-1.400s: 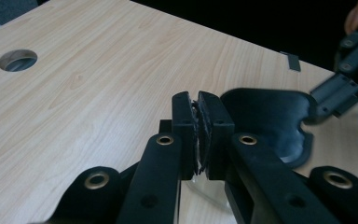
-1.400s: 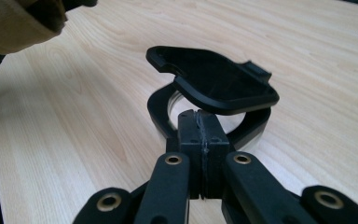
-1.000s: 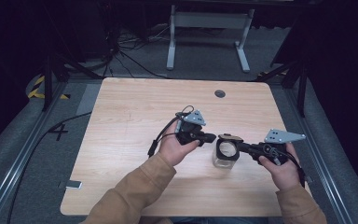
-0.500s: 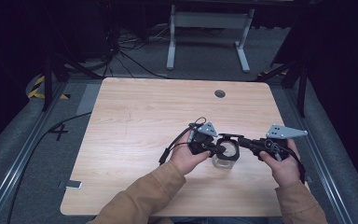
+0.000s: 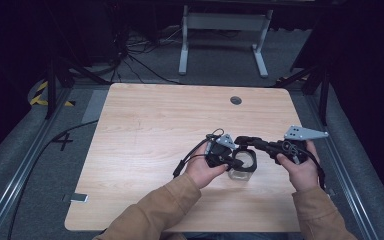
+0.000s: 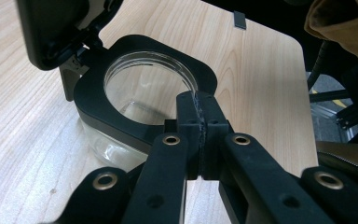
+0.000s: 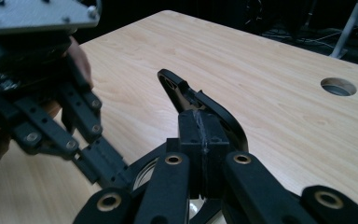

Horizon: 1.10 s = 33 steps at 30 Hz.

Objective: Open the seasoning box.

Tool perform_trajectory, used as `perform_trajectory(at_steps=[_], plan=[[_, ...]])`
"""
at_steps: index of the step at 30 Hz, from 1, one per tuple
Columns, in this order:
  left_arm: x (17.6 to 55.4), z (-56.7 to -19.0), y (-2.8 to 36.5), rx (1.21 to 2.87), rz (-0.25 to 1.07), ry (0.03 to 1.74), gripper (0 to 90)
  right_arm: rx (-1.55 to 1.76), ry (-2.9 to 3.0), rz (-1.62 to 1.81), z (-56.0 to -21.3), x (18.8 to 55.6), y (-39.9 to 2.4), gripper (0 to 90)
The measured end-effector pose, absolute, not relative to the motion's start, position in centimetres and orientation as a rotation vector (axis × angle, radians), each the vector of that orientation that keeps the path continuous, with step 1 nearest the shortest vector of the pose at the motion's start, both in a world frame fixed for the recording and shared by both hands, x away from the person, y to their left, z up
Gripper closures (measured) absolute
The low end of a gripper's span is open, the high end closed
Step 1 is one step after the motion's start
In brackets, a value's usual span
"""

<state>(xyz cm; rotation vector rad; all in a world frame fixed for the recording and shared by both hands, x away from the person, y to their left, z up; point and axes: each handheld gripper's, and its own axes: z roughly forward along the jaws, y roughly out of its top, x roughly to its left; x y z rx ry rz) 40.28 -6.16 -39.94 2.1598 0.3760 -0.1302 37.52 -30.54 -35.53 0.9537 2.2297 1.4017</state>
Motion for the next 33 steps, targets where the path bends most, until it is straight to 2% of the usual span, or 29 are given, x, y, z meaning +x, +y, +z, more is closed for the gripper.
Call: perform_trajectory(at_steps=[19,21,23,33], plan=[[40.5,-39.9,-6.1,2.162,-0.175,0.391,89.9,1.063,2.214,1.371,-36.4,41.3,-30.1,90.0],[40.3,-39.8,-5.9,2.169,-0.153,0.381,89.5,1.059,2.218,1.369,-36.4,41.2,-30.1,90.0],[40.3,-39.6,-5.6,2.139,-0.149,0.382,81.2,1.027,2.218,1.378,-36.3,40.9,-30.2,90.0],[39.1,-38.0,-2.4,2.140,-0.046,0.389,78.2,0.979,2.214,1.376,-35.3,38.6,-31.7,90.0]])
